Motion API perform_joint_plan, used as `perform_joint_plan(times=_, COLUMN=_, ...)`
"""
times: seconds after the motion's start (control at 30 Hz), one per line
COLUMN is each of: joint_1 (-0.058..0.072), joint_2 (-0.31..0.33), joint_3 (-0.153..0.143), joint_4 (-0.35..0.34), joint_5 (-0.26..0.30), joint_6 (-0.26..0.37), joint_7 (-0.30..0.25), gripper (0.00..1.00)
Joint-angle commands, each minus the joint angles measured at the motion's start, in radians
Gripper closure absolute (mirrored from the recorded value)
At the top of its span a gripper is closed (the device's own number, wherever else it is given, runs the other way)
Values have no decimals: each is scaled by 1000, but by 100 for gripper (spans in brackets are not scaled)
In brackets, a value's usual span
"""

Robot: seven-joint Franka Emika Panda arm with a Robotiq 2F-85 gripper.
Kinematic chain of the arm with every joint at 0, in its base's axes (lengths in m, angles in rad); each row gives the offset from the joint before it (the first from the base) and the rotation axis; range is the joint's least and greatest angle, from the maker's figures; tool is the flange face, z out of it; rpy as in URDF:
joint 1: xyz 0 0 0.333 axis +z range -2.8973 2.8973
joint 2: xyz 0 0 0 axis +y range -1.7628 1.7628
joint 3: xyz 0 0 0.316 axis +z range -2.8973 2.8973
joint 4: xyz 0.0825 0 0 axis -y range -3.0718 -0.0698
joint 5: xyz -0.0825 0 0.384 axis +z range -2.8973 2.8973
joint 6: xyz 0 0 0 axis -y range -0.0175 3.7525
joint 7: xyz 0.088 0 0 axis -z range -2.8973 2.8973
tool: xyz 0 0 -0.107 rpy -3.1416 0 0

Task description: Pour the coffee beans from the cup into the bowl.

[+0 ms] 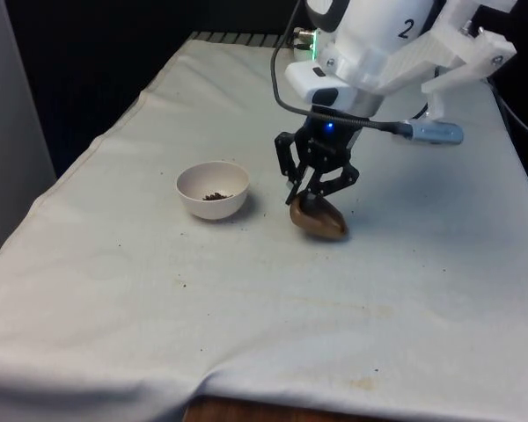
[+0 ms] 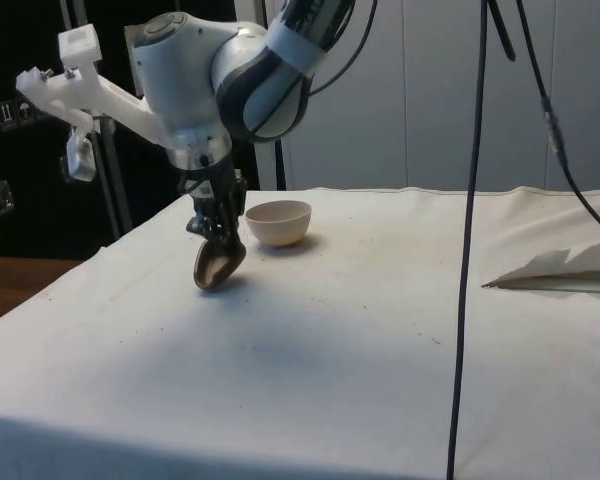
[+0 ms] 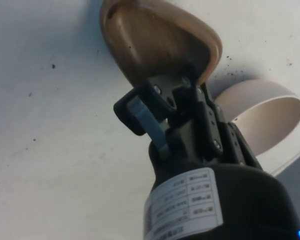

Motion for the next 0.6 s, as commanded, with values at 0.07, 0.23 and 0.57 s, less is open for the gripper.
perform_joint_plan(times=0.07, joint_1=-12, joint_2=6, joint_3=9, joint_4=-1, joint_5=43, joint_6=28, joint_7=-37, gripper=99)
perform_joint_plan(times=0.23, joint_1=-12, joint_2=7, joint_3=6, joint_4=-3, joint_5=71, joint_6=45, joint_7=-59, gripper=99)
perform_joint_plan(times=0.57, joint_1=-15, joint_2=13, joint_3=5, joint_4=-8, joint_5=140, joint_6=85, joint_7=-113, gripper=99)
